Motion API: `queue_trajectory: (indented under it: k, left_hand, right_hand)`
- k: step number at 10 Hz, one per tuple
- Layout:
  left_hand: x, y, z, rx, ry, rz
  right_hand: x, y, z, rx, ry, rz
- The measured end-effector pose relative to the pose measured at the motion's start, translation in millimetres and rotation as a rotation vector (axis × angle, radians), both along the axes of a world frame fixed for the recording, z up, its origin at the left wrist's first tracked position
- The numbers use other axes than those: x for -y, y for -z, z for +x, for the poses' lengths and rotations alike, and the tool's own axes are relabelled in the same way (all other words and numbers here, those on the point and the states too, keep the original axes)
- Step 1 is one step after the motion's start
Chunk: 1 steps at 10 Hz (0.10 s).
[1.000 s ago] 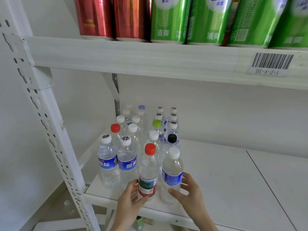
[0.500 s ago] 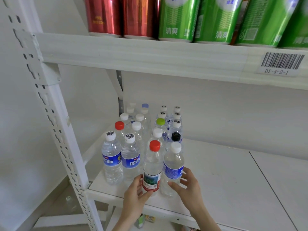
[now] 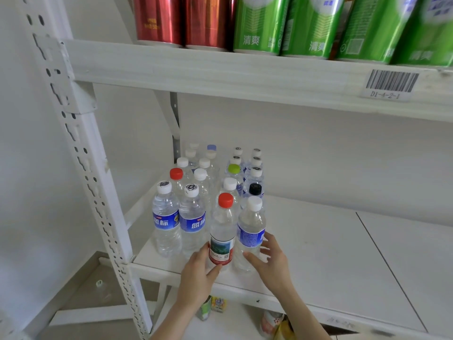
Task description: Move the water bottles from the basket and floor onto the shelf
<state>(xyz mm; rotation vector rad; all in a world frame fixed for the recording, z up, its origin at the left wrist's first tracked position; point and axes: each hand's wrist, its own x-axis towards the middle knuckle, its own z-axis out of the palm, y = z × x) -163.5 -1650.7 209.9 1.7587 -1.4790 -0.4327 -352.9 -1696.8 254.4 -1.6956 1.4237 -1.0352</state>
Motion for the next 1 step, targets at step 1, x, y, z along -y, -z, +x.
queue_trajectory:
  k: [1]
  left_hand:
    - [-11.9,2.7,4.8,0.244,0.0,-0.047]
  right_hand:
    - [-13.4,6.4,-3.6,-0.251,0.097,-0.174]
